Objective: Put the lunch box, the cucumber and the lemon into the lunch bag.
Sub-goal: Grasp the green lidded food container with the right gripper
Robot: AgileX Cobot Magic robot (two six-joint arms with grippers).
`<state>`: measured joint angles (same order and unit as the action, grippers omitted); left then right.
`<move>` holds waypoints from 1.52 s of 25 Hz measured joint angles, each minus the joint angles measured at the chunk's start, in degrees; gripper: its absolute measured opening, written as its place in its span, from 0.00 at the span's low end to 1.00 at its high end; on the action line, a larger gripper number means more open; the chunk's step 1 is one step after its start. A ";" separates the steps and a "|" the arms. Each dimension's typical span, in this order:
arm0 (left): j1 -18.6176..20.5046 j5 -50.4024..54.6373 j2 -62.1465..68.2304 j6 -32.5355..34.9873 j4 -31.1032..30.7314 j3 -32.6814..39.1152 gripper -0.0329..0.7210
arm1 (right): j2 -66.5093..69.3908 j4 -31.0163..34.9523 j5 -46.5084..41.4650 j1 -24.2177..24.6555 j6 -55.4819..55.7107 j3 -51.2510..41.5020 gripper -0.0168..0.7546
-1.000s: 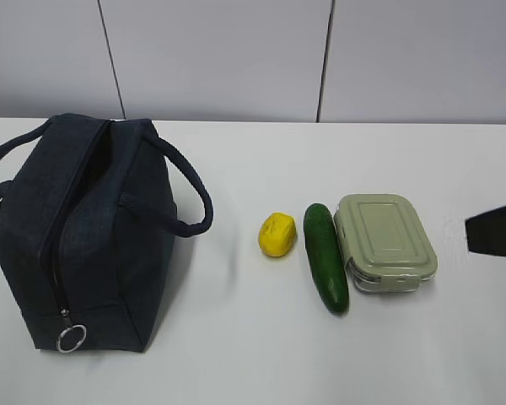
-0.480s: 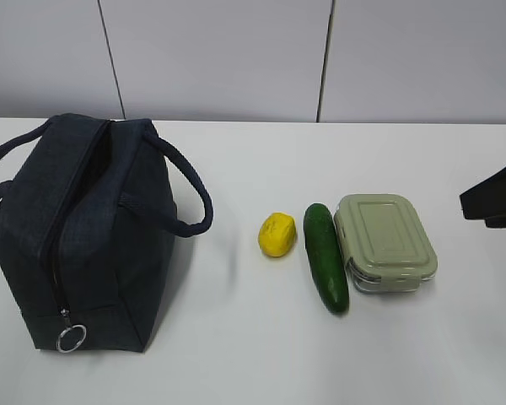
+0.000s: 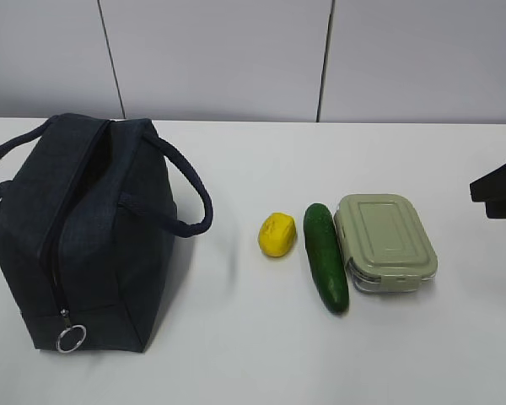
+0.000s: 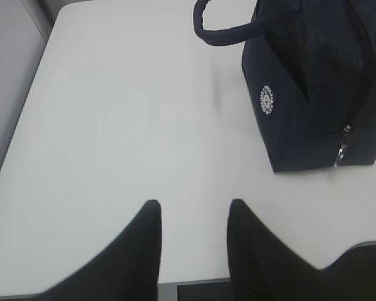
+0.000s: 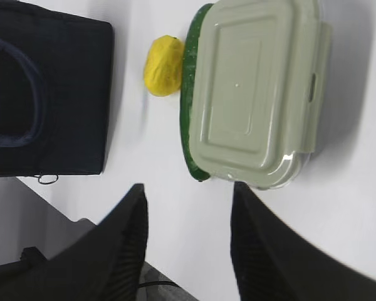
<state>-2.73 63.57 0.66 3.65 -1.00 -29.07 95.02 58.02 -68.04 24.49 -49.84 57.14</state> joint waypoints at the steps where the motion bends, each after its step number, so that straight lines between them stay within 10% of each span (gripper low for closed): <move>1: 0.00 0.00 0.00 0.00 0.00 0.00 0.36 | 1.44 -0.29 0.00 0.00 -0.42 0.96 0.45; 13: 0.00 0.00 0.00 0.00 0.00 0.00 0.36 | 16.13 2.61 0.33 0.00 -11.47 4.46 0.46; 38: 0.00 0.00 0.00 0.00 0.00 0.00 0.36 | 26.87 6.02 0.69 -1.14 -12.33 13.59 0.84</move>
<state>-2.73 63.57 0.66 3.65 -1.00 -29.07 121.89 64.04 -67.35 23.35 -62.17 70.74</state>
